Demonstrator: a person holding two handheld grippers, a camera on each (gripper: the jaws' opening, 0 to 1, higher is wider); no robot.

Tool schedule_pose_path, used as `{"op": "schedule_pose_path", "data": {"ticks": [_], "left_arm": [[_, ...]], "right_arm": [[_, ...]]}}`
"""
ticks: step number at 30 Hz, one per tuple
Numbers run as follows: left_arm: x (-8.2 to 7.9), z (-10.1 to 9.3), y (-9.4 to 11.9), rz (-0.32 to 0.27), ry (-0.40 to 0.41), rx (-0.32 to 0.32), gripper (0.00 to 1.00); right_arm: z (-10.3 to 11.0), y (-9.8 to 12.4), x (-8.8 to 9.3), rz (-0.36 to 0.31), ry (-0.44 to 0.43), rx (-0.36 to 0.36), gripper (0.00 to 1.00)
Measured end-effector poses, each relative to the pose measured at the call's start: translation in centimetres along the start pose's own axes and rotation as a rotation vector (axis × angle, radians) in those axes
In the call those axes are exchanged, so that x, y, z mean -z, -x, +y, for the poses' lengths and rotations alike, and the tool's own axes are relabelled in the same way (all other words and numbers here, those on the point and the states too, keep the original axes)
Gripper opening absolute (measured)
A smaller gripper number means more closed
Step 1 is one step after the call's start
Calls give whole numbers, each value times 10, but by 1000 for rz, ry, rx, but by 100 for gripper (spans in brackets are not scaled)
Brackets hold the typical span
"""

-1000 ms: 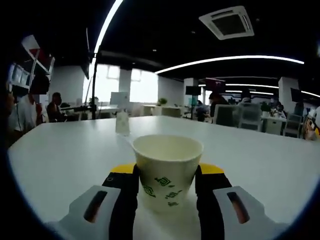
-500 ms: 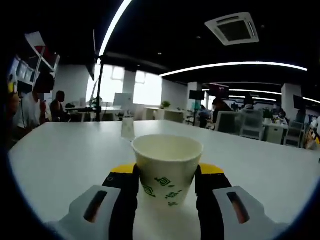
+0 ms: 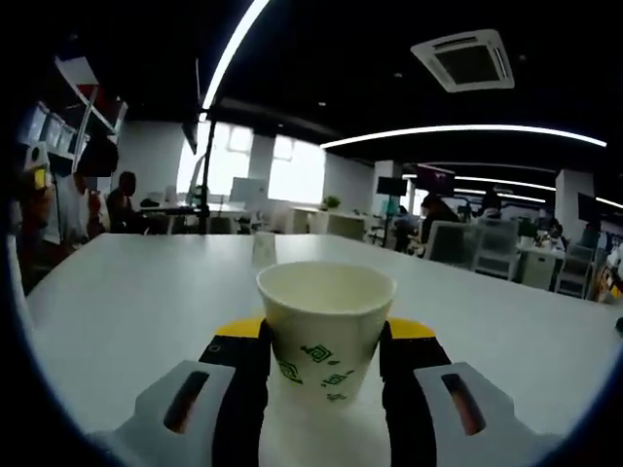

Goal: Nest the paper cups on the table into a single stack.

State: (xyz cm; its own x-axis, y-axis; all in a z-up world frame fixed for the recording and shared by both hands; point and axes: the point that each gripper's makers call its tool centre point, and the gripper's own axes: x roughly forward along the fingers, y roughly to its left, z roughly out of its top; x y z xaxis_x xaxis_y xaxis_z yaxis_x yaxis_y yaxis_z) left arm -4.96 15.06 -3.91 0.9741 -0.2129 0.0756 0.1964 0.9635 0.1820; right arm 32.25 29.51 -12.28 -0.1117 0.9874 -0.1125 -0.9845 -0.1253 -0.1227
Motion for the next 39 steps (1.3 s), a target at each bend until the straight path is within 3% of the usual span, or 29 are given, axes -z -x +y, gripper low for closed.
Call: {"op": "schedule_pose_path", "data": {"ticks": [9,13,17,20,26,31,33,39], "left_arm": [[-2,5,1,-30,17,-16,48],[-10,3,1,-68,56,2,51],[-9,2,-1,-64,62,4,51],[-8,2,-1,-64,65,4,50],[-6,0,-3,-57,61,8,49],[-8,-1,-3,-65,59,10,49],[-8,-1,-4,-65,60,11,49],[-6,-3,-5,-56,55,17,48]], "right_arm": [[12,13,-6,4,15,-17,47],[30,21,-10,2,26,-34,47],[46,28,-12,10,48,-49,47],[41,29,-19,2,57,-61,47],[54,39,-30,-5,78,-72,47],[82,50,-39,-24,84,-90,47],[79,44,-43,-30,82,-100,47],[85,54,-51,-42,93,-113,47]]}}
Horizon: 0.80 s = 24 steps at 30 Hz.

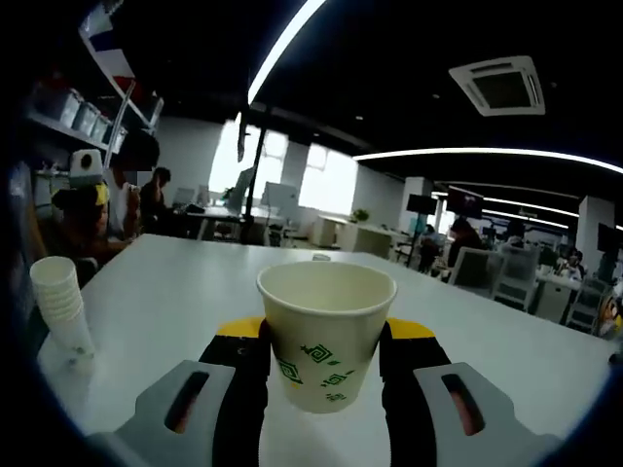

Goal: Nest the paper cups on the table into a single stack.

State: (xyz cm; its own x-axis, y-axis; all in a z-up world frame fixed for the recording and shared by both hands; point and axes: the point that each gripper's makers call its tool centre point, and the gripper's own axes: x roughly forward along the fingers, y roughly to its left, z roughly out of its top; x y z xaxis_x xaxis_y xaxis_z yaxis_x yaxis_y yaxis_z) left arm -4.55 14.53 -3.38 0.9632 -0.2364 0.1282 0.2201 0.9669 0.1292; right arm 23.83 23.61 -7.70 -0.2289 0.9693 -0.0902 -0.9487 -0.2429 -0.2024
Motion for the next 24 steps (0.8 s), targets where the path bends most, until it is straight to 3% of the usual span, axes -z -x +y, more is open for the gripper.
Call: {"op": "schedule_pose_path", "data": {"ticks": [24], "left_arm": [[-1,-1,1,0,-16,0,45]], "right_arm": [[59,32,-20,-20,-17,-39,47]]}}
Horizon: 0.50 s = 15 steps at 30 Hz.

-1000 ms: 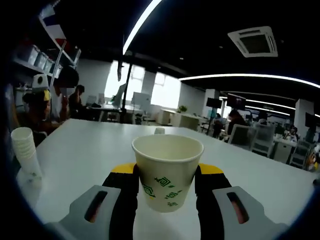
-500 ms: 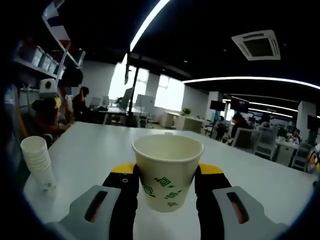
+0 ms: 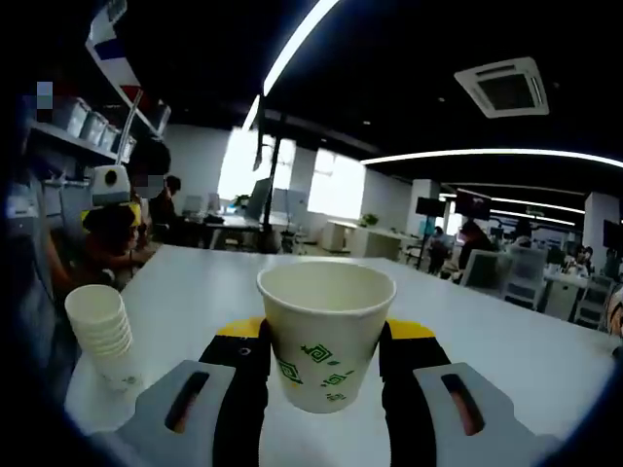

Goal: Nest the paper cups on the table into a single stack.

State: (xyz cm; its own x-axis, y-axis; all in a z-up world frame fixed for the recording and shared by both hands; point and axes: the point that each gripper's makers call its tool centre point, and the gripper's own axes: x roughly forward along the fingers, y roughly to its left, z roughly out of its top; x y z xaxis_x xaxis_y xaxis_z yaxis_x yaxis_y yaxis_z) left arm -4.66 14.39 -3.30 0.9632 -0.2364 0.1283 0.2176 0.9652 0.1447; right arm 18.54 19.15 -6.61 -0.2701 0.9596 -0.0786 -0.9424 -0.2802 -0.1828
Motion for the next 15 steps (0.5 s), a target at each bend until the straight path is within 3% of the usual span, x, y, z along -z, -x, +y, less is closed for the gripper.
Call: {"op": "schedule_pose_path", "data": {"ticks": [8,15], "left_arm": [[-1,-2,0,1,-11,1,43],[-1,-3,0,0,-20,2,42]], "right_arm": [[34,7,-14,-30,9,-40,47],[47,12,-18,-37,8,-53,47]]}}
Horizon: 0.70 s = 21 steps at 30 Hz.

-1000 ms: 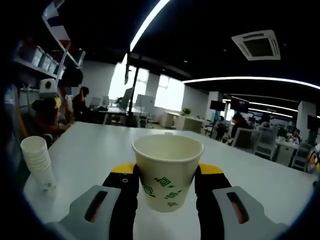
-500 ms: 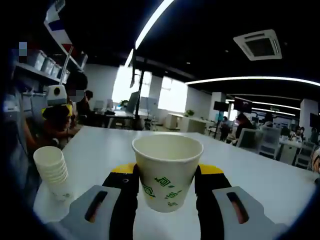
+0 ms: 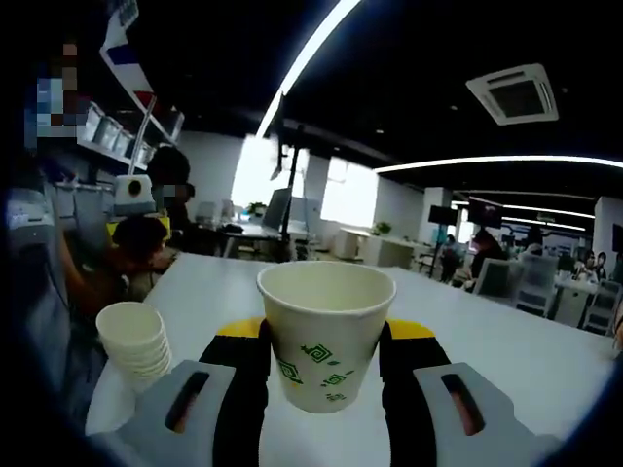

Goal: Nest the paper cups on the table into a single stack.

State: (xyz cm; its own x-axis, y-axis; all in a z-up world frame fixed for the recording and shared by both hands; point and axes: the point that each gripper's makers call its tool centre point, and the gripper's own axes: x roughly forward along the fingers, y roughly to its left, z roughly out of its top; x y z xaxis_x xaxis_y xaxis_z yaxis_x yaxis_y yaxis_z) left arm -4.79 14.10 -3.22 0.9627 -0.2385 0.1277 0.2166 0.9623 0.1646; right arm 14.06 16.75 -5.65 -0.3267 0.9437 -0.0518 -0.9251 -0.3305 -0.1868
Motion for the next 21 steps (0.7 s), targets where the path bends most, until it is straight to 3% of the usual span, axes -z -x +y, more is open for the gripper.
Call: {"op": "schedule_pose_path", "data": {"ticks": [6,21], "left_arm": [[0,0,0,0,-1,0,42],[-2,0,2,-6,-9,-5,40]], "right_arm": [[9,5,-7,-8,11,-9,47],[62,8,-37,-49,69,-91,47]]}}
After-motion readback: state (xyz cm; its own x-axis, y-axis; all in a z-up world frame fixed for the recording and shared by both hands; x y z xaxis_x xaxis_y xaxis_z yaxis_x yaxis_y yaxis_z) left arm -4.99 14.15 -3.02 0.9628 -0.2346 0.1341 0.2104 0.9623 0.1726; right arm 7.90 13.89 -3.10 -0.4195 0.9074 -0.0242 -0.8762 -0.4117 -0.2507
